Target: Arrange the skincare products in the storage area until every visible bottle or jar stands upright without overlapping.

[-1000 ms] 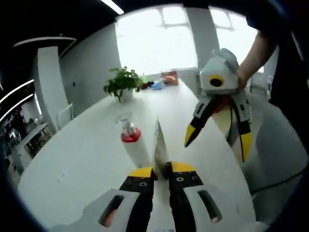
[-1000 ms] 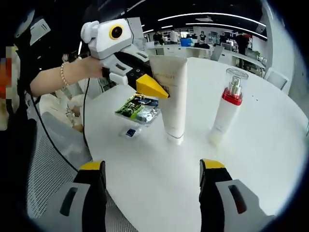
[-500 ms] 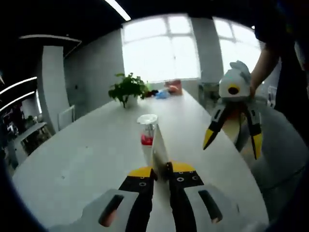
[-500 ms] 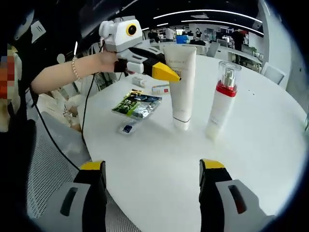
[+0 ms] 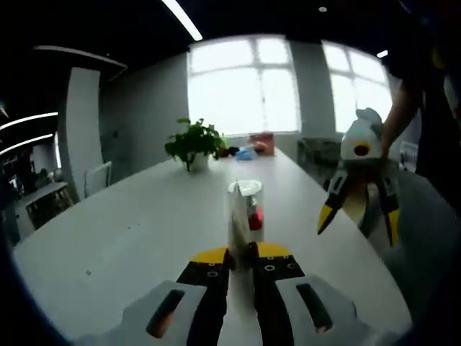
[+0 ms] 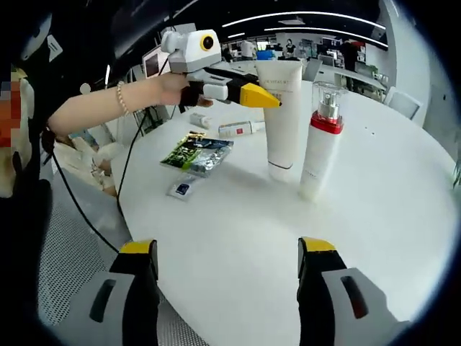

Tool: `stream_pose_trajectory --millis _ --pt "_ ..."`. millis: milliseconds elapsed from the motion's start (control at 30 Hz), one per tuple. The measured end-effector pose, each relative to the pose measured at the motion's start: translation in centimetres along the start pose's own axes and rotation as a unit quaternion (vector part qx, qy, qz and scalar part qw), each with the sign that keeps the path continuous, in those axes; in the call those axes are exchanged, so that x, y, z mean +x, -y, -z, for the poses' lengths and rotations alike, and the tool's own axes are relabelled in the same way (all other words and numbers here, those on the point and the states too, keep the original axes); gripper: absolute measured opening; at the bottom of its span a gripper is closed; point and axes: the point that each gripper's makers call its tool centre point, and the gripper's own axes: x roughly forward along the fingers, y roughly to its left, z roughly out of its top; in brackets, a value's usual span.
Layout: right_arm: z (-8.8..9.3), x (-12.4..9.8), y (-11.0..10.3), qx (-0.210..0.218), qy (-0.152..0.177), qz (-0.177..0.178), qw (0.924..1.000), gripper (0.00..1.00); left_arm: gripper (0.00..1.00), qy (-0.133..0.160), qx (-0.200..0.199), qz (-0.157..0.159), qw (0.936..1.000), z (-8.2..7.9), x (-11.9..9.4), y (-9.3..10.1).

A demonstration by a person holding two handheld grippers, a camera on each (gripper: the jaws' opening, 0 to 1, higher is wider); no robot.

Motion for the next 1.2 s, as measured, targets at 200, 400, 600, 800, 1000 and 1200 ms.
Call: stream_pose_trajectory --millis 200,400,600,800,1000,1200 --pt "0.0 -0.2 0.4 0.004 0.001 0.003 1.0 0.79 0.13 0.009 -0.005 0.002 0.9999 -0.3 0.3 -0.1" --pt "-0.1 -0.2 0.6 0.004 0.003 0.004 1.0 0.79 0.14 0.015 -0.01 0.001 0.9998 -0.4 0.6 0.0" --pt "0.1 -0.3 0.5 0.005 0.001 0.004 1.0 0.79 0.14 0.021 -0.017 -0.002 0.9996 -0.4 0.6 -0.1" --pt "-0.4 -0.1 0.8 0.008 0.011 0.01 0.9999 0.8 0.26 0.023 -0.033 -0.014 0.9991 -0.4 0.5 -0.3" --pt "-0.7 0.3 0.7 0.01 0.02 0.012 0.9997 0.8 0.27 0.007 -0.032 -0.024 0.9992 -0.1 -0.3 0.0" --pt "-0.6 0.3 0.6 0.016 0.028 0.017 0.9993 0.8 0.3 -0.016 -0.056 -0.05 0.9971 1.1 -2.7 0.1"
